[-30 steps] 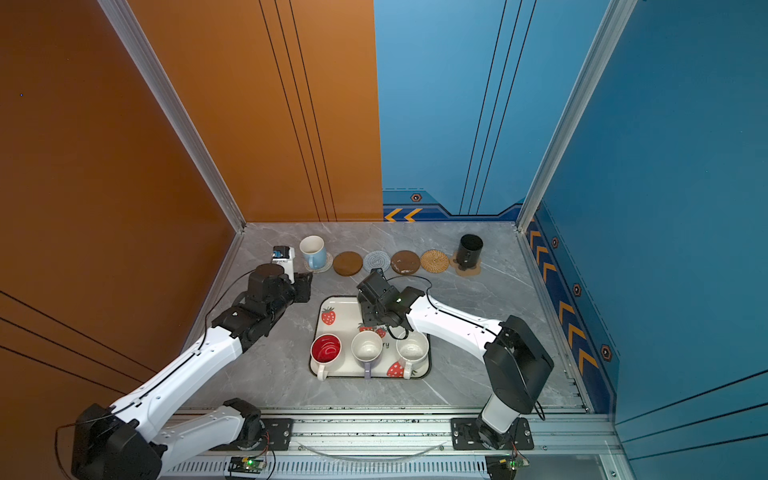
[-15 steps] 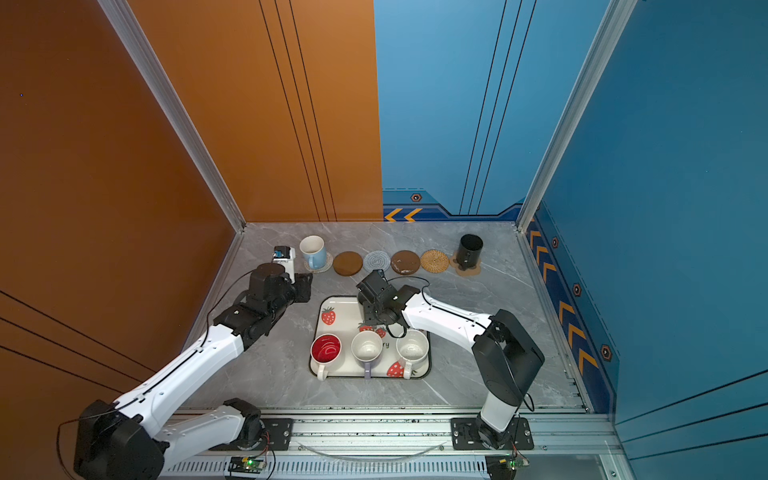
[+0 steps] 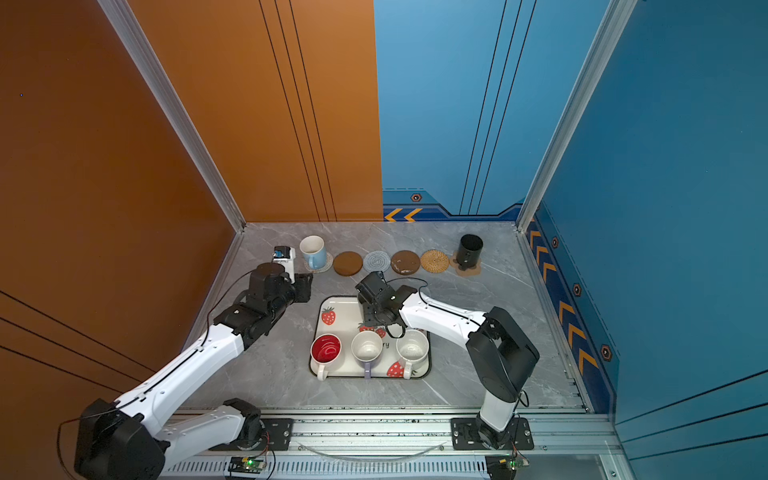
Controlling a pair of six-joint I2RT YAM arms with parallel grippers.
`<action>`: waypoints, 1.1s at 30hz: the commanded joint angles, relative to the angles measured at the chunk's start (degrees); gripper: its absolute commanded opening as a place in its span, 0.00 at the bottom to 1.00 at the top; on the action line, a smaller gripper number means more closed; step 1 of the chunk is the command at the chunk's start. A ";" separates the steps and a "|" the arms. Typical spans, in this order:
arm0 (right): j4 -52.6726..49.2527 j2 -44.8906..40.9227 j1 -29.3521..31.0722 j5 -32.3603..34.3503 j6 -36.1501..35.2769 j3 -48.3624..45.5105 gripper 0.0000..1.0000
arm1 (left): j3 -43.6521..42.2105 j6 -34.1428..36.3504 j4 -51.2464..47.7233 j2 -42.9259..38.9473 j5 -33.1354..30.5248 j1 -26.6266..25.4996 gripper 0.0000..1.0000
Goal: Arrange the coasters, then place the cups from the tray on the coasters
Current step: 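Lower the right gripper into the grey mug's opening and grip it, then lift the grey mug with the right gripper and carry it toward the far coasters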
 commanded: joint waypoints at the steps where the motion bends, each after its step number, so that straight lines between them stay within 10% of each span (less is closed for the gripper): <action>1: 1.25 1.09 -0.44 -0.04 1.13 1.48 0.39 | -0.28 -0.50 0.83 0.43 1.43 0.78 0.44; 13: 1.21 2.19 -0.70 -0.14 1.13 2.09 0.32 | 0.11 -0.50 0.75 0.78 1.96 1.08 0.44; 24: 1.20 2.58 -0.93 -0.10 0.82 2.63 0.00 | 0.14 -0.50 0.81 0.70 2.13 1.26 0.44; 33: -0.45 0.82 -0.17 3.76 -0.18 2.96 0.00 | 0.07 -0.50 0.75 0.70 2.22 1.35 0.44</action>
